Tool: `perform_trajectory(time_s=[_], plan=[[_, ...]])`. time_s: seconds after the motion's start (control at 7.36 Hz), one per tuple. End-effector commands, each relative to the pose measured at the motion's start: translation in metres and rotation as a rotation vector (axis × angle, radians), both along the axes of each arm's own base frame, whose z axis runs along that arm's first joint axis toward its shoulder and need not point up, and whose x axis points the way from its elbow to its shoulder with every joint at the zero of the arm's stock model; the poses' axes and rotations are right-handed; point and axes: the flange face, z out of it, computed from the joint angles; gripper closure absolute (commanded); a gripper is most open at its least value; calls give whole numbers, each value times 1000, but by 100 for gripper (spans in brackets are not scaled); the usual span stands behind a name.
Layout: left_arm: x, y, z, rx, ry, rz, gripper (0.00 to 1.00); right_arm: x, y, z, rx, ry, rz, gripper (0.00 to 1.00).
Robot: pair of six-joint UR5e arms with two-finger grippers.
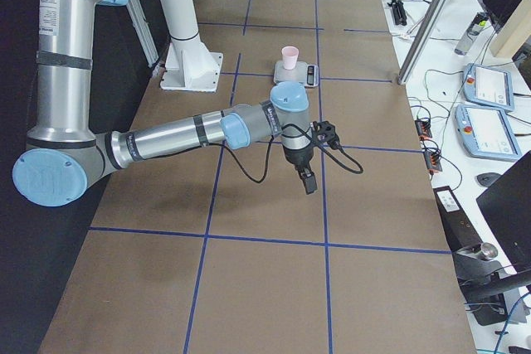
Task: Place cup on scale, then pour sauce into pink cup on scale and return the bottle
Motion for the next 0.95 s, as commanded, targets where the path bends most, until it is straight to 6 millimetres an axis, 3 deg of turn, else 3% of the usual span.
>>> perform_trajectory(time_s=[0.0,0.14,0.41,0.68,0.82], plan=[[0,5,6,-14,1,-1,0,40,35,54,-314,26,-2,0],[0,5,7,-17,1,-1,0,53,54,70,-387,-42,40,0],[0,6,6,-19,1,-1,0,52,79,94,-438,-100,53,0],[0,6,8,-22,1,-1,0,52,74,103,-400,-102,54,0],[0,6,9,-24,1,-1,0,52,66,98,-361,-104,53,0]])
